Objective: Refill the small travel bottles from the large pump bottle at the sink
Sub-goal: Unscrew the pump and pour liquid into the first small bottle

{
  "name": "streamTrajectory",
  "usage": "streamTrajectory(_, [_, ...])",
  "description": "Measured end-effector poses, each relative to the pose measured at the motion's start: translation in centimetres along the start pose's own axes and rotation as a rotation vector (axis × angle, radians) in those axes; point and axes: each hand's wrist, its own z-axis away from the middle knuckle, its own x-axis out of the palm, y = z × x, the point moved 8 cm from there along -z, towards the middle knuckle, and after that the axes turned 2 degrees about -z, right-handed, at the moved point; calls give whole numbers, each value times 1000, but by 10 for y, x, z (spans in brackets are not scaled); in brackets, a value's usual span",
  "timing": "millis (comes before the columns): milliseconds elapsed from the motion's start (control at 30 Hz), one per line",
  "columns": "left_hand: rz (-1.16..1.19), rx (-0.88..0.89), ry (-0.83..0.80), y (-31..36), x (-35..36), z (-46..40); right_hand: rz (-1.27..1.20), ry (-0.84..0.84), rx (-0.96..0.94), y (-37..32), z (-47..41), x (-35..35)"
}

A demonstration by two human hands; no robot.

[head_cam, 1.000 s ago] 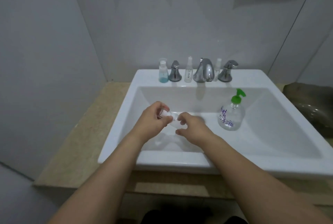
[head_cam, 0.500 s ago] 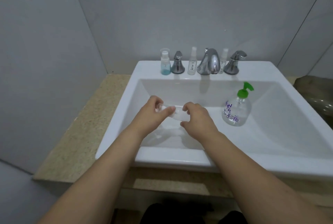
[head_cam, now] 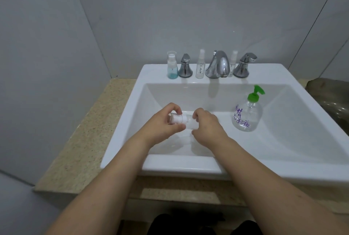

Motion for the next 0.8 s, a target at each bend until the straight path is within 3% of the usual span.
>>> streamTrajectory(200, [-184,-157,124,-10,-12,0,16,5,-16,-4,1,1])
streamTrajectory(300, [-160,-226,81,-17,-10,0,42,-1,-21,-4,1,0])
streamTrajectory(433, [-9,-99,-6,-9,2,-1,54,-5,21,-1,1,-1])
streamTrajectory(533, [-50,-27,22,-7,1,-4,58,1,28,-1,1,-2])
streamTrajectory(667, [-118,-144,85,-18,-7,-6,55,-3,22,-1,2,-1])
streamTrajectory(800, [-26,-257,68,-21,-8,-4,54,8,-4,-6,3,-3])
